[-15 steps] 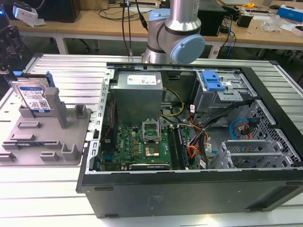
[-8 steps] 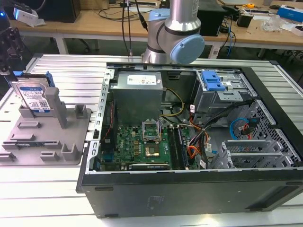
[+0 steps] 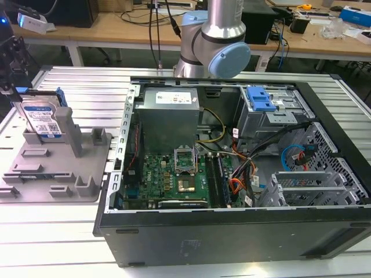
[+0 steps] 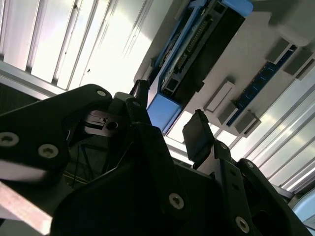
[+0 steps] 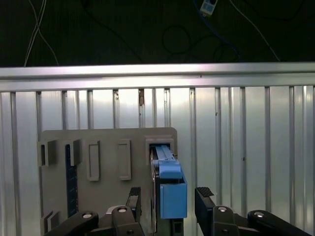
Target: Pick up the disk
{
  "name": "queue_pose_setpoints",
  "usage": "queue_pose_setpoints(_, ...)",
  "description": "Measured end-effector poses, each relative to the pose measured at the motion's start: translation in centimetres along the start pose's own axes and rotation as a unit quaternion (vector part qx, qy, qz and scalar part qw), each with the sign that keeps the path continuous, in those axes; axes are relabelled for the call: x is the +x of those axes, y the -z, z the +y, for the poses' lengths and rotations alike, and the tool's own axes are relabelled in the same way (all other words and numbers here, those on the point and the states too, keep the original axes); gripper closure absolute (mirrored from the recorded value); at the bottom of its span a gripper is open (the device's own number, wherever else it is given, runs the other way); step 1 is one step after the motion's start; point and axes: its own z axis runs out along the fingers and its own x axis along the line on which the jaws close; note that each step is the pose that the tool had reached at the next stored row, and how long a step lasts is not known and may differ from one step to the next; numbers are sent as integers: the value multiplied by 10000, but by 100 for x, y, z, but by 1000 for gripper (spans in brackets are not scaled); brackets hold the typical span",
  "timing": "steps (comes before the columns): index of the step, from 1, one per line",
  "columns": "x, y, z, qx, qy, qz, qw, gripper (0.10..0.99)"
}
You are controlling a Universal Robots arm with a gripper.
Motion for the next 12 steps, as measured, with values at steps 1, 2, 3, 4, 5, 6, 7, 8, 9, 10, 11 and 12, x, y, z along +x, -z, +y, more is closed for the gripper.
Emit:
queue_pose_setpoints(1,0,-7,0,0,0,0,10000,529)
queue_pose_setpoints(2,0,-13,0,0,0,0,10000,529)
queue_pose_setpoints(3,0,-17,0,1,0,0,10000,529)
queue_pose_setpoints(4,0,-25,0,0,0,0,10000,529)
queue_pose_setpoints(5,0,-33,0,0,0,0,10000,529)
queue_pose_setpoints(6,0,-40,0,0,0,0,10000,529)
queue_pose_setpoints(7,0,-53,0,0,0,0,10000,529)
queue_pose_setpoints(8,0,-66,0,0,0,0,10000,529)
queue_pose_setpoints(9,0,-90,0,0,0,0,10000,529)
queue_pose_setpoints(10,0,-101,0,0,0,0,10000,529)
queue_pose_setpoints(11,0,-109,1,0,0,0,10000,529)
queue_pose_setpoints(12,0,-119,0,1,0,0,10000,529)
